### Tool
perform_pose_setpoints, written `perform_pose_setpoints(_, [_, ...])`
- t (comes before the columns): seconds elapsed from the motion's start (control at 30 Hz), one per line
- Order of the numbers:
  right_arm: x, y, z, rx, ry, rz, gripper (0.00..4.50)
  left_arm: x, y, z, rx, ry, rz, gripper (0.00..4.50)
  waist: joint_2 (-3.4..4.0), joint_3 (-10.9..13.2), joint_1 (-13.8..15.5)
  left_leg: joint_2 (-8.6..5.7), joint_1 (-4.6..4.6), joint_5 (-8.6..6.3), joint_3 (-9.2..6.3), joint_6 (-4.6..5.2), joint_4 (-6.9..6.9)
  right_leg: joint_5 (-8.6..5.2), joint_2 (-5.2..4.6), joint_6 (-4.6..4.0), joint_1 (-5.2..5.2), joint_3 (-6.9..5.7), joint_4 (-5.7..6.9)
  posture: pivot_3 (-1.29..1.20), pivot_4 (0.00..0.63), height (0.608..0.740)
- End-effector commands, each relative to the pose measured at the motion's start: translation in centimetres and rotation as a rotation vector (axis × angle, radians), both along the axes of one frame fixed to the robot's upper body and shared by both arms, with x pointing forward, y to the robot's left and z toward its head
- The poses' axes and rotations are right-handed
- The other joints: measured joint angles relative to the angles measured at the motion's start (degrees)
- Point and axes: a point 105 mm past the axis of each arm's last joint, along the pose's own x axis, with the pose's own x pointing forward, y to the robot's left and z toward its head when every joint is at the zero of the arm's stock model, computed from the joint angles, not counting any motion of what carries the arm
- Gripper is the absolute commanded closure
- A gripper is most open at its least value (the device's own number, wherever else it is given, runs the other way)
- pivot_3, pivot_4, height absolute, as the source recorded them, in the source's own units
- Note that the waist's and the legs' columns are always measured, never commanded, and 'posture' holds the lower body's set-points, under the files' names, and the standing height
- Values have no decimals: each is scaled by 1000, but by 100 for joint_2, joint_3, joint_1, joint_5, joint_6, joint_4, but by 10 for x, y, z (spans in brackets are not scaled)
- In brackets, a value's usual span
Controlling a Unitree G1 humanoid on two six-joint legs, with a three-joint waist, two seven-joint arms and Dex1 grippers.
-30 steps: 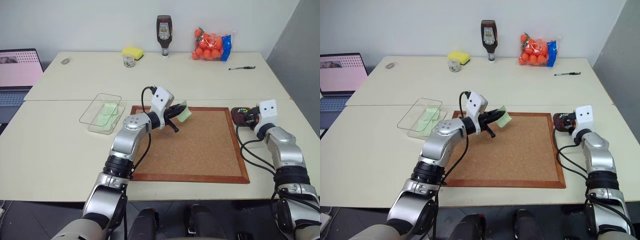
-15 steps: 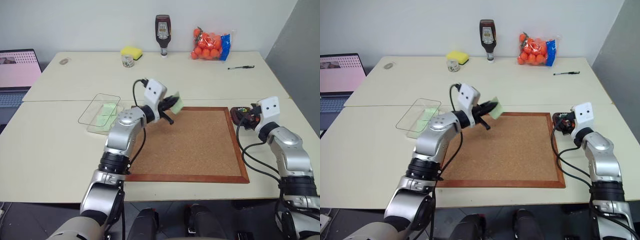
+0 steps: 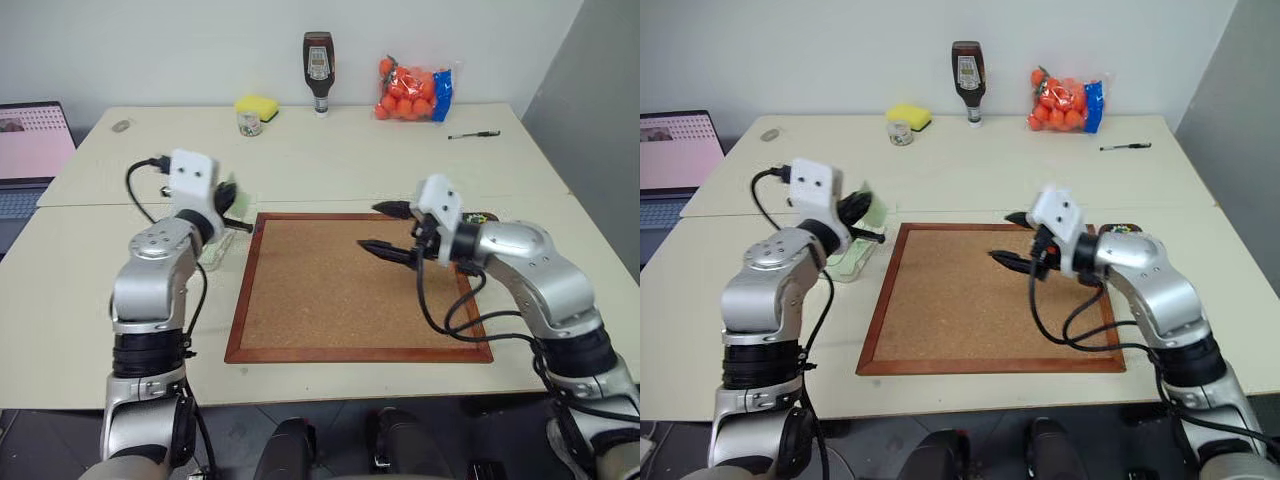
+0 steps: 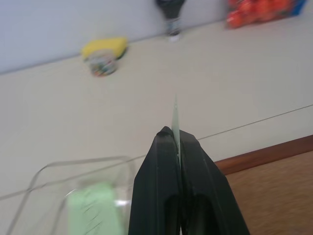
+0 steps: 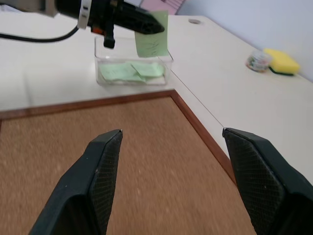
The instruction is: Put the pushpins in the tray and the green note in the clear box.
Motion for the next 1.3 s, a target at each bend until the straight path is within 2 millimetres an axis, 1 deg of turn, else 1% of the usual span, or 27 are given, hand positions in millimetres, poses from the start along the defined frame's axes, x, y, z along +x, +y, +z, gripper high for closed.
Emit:
perform_pose_setpoints(0.03, [11,19,8,-12,-11,29,1028,0,29,13,12,-40,123,4500,0,0,42,0,-4,0,-1,0,0,0,-1,-1,-2,-1,-2,0,150,740])
perform_pose_setpoints(0.1, [14,28,10,-16,-18,47,1028,3,35,11,6,-26,150,4500,-1,0,109,-2,-11,0,-1,0,1,3,-5,-6,-6,-1,-8,0,150,740])
perform_pose_setpoints(0.13, [15,31,11,-19,-23,53,1028,5,36,9,-1,-18,154,4500,-1,0,122,-6,-15,0,0,-1,1,17,-10,-29,-7,-2,-10,0,150,740])
perform_pose_setpoints(0.17, [16,34,11,-23,-30,60,1028,6,37,6,-15,-5,166,4500,-1,0,131,-8,-18,0,-1,-1,1,18,-13,-30,-8,-3,-12,0,150,740])
perform_pose_setpoints(0.23, [16,38,11,-31,-44,72,1028,9,35,0,-54,25,159,4500,-2,-1,141,-18,-27,0,0,-2,2,19,-24,-31,-14,-2,-12,0,150,740])
perform_pose_setpoints(0.33, [15,41,11,-29,-52,83,1028,9,34,-3,-89,36,157,4500,-2,-1,136,-21,-29,-1,3,-3,2,20,-29,-30,-16,1,-14,0,150,740])
perform_pose_setpoints(0.47, [13,43,13,-19,-56,88,1013,10,33,-5,-126,47,159,3862,-2,-1,111,-19,-32,-1,2,-5,-4,20,-28,-31,-27,1,-7,0,150,740])
perform_pose_setpoints(0.53, [12,43,13,-17,-56,88,1013,10,33,-3,-132,48,163,3358,-2,-1,108,-17,-32,-1,2,-5,-4,20,-26,-31,-28,0,-4,0,150,740])
perform_pose_setpoints(0.57, [12,43,13,-17,-56,88,1013,10,33,-3,-131,49,164,3226,-2,-1,107,-17,-32,-1,2,-5,-3,21,-26,-31,-28,0,-3,0,150,740])
perform_pose_setpoints(0.63, [12,43,14,-14,-57,86,1013,10,33,-1,-119,45,162,2779,-2,-1,106,-17,-31,-1,3,-4,-2,21,-25,-31,-28,0,-1,0,150,740])
perform_pose_setpoints(0.7, [11,43,14,-8,-58,84,1013,11,31,0,-110,42,158,2541,-2,-1,106,-17,-30,-1,3,-4,-2,21,-25,-31,-28,0,0,0,150,740])
perform_pose_setpoints(0.73, [11,43,14,-7,-58,83,1013,11,31,0,-110,43,157,2228,-2,-1,106,-17,-30,-1,3,-5,-2,21,-25,-31,-28,0,0,0,150,740])
perform_pose_setpoints(0.77, [11,44,14,-6,-60,82,1013,11,31,-2,-107,48,160,2082,-2,-1,106,-17,-30,-1,3,-5,-2,21,-25,-31,-29,0,0,0,150,740])
perform_pose_setpoints(0.83, [11,44,15,-4,-66,81,1013,11,32,-2,-98,51,163,1629,-2,-1,106,-17,-30,-1,3,-5,-2,21,-25,-32,-28,0,0,0,150,740])
perform_pose_setpoints(0.9, [11,43,16,4,-71,77,1013,12,30,3,-87,21,153,1267,-2,-1,106,-17,-31,-1,3,-5,-2,21,-25,-32,-29,0,-1,0,150,740])
perform_pose_setpoints(0.97, [9,43,20,23,-83,73,1013,12,22,16,-42,-52,107,861,-2,-1,107,-17,-31,-1,3,-5,-2,21,-25,-32,-29,1,-2,0,150,740])
perform_pose_setpoints(1.0, [9,42,23,41,-95,65,1013,11,13,24,-23,-97,52,732,-2,-1,107,-17,-32,-1,3,-5,-2,21,-25,-32,-29,0,-2,0,150,740])
perform_pose_setpoints(1.07, [8,38,27,79,-112,40,1013,8,-9,33,6,-147,-75,732,-2,-1,108,-17,-33,7,3,-19,-2,21,-25,-32,-29,0,-3,0,150,740])
perform_pose_setpoints(1.1, [6,35,27,93,-115,30,1013,7,-20,34,4,-155,-133,732,-2,-1,120,-17,-34,9,3,-22,-3,21,-25,-32,-29,1,-4,0,150,740])
perform_pose_setpoints(1.2, [2,18,24,149,-111,-47,1013,1,-50,24,60,-112,-284,732,-4,-2,141,-18,-37,12,3,-29,-2,21,-28,-32,-27,1,-9,0,150,740])
perform_pose_setpoints(1.23, [2,9,22,174,-120,-98,1013,-3,-60,21,85,-118,-329,732,-4,-2,140,-20,-37,12,4,-29,-3,21,-29,-32,-25,3,-12,0,150,740])
perform_pose_setpoints(1.3, [5,-17,11,199,-144,-249,1013,-15,-85,12,90,-112,-456,732,-4,-2,130,-21,-36,12,12,-29,-3,20,-30,-31,-26,11,-11,0,150,740])
